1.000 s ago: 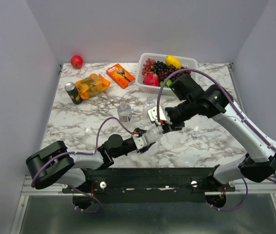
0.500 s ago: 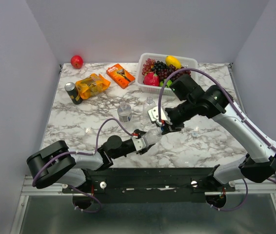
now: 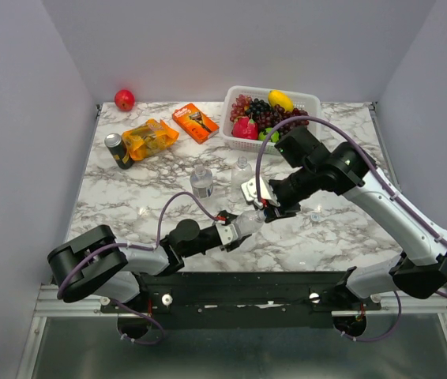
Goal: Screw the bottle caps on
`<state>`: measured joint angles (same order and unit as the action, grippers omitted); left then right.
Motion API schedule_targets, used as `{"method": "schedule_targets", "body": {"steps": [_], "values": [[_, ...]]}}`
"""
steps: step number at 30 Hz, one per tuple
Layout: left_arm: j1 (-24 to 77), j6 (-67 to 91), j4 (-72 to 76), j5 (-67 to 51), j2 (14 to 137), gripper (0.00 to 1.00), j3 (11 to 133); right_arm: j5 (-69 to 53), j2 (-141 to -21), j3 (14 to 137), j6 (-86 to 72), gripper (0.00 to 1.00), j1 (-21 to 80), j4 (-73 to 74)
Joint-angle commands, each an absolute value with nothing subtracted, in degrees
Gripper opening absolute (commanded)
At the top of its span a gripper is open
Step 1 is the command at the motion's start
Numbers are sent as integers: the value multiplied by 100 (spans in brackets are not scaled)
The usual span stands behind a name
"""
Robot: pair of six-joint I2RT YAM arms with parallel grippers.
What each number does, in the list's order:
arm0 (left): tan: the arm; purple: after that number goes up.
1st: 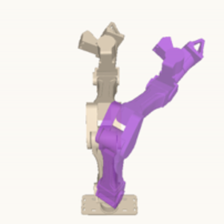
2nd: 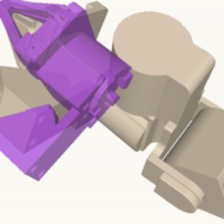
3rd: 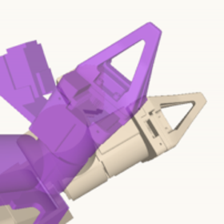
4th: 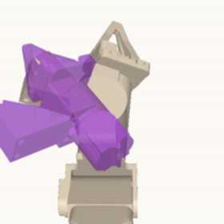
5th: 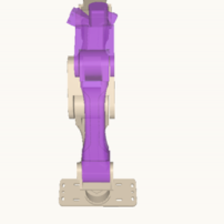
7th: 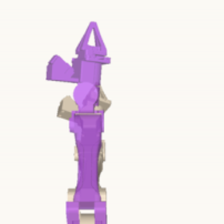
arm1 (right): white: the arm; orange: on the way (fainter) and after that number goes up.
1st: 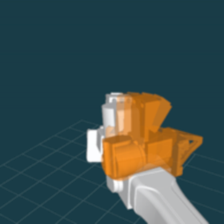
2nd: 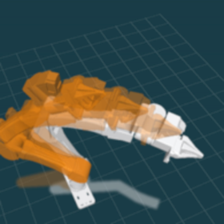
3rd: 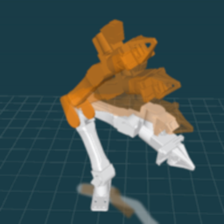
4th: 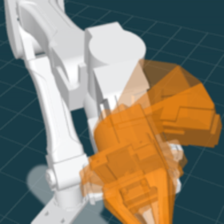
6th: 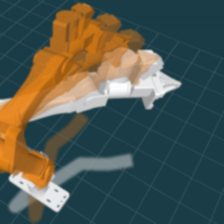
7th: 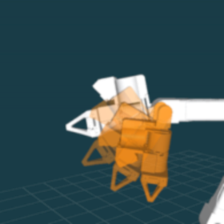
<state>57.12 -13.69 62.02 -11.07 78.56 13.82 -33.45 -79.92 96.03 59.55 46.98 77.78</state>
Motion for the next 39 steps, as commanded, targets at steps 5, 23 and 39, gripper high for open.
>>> {"method": "schedule_targets", "body": {"steps": [5,23,39], "values": [[5713,-1406,6513,-1231,7840,0,1573,-2883,-7893,9334,5722,17,4799,7832],[5678,-1213,6627,-1239,7752,0,1459,-3146,-7760,9061,5273,17,4834,6961],[5607,-1038,6987,-915,7664,0,1301,-3103,-8200,9061,5081,20,4834,7199]]}}
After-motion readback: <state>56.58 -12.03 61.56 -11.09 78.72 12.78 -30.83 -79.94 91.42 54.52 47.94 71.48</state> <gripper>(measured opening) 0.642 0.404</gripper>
